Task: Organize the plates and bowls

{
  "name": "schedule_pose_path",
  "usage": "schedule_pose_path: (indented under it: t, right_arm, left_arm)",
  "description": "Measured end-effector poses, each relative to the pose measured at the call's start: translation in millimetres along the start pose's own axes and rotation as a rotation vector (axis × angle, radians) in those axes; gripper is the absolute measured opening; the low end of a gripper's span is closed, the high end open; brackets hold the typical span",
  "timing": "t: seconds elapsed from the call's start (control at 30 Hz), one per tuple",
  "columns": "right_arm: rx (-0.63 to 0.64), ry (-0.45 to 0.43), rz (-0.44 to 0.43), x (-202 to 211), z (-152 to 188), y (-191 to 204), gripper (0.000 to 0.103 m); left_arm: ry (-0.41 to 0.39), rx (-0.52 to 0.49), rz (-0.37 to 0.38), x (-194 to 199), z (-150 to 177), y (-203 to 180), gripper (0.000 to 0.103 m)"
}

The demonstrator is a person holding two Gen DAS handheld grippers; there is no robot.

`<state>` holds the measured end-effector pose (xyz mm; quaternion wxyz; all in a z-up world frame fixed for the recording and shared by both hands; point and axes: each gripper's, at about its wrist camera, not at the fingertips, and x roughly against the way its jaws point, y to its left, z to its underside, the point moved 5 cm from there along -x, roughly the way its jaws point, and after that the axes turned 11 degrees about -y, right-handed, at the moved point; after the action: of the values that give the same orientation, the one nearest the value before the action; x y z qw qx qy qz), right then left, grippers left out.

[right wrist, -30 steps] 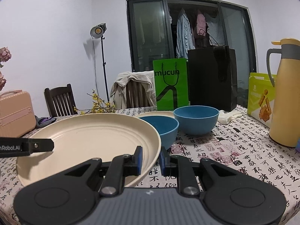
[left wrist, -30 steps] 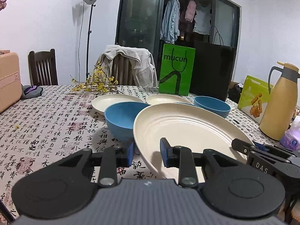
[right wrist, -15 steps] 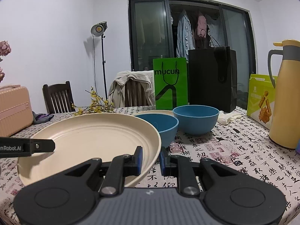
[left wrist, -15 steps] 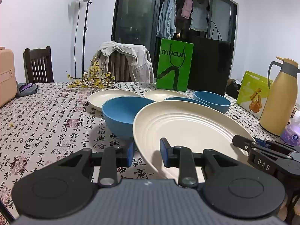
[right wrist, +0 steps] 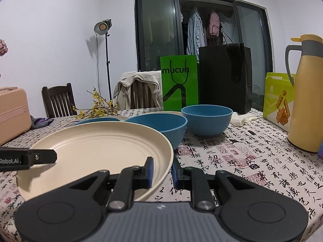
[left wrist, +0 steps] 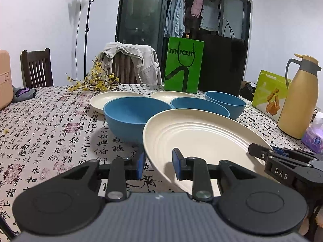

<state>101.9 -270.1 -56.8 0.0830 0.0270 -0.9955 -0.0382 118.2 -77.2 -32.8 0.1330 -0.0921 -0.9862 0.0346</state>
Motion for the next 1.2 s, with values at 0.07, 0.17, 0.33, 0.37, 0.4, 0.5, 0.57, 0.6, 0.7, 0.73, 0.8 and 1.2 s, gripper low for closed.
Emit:
schedule_pose_path:
  t: [0.07, 0.17, 0.33, 0.37, 0.4, 0.5, 0.57, 0.6, 0.7, 0.73, 0.8, 1.2]
  right_arm:
    - [0.001, 0.002, 0.001, -1, 1, 0, 0.018]
    - [0.003, 0.007, 0.000, -3, 5, 0, 0.018]
    - [0.005, 0.021, -0.001, -6, 11, 0, 0.018]
    - [0.003, 0.024, -0.001, -7, 12, 0, 0.018]
    - [0.002, 0.027, -0.001, -8, 13, 0, 0.018]
    - [0.003, 0.032, 0.000, -9, 16, -1, 0.018]
    - [0.002, 0.039, 0.001, -10, 18, -1, 0.018]
    - [0.002, 0.042, 0.001, -11, 20, -1, 0.018]
    - [0.002, 0.054, 0.001, -14, 24, -1, 0.018]
    - [0.001, 0.059, 0.001, -15, 25, -1, 0.018]
    - [0.002, 0.064, 0.002, -16, 27, -1, 0.018]
    - [0.004, 0.092, 0.004, -25, 36, -3, 0.018]
  left_arm:
    - [0.003, -0.003, 0.001, -1, 2, 0, 0.028]
    - [0.015, 0.000, 0.000, -4, 6, 1, 0.028]
    - [0.028, 0.003, 0.000, -7, 10, 3, 0.028]
    - [0.032, 0.004, 0.000, -7, 11, 4, 0.028]
    - [0.035, 0.005, 0.000, -8, 12, 4, 0.028]
    - [0.044, 0.006, -0.001, -10, 15, 4, 0.028]
    - [0.051, 0.007, -0.003, -12, 17, 4, 0.028]
    - [0.054, 0.007, -0.004, -13, 18, 4, 0.028]
    - [0.066, 0.008, -0.006, -16, 21, 5, 0.028]
    - [0.071, 0.009, -0.007, -17, 23, 5, 0.028]
    - [0.077, 0.010, -0.008, -19, 24, 6, 0.028]
    - [0.111, 0.013, -0.015, -28, 33, 8, 0.028]
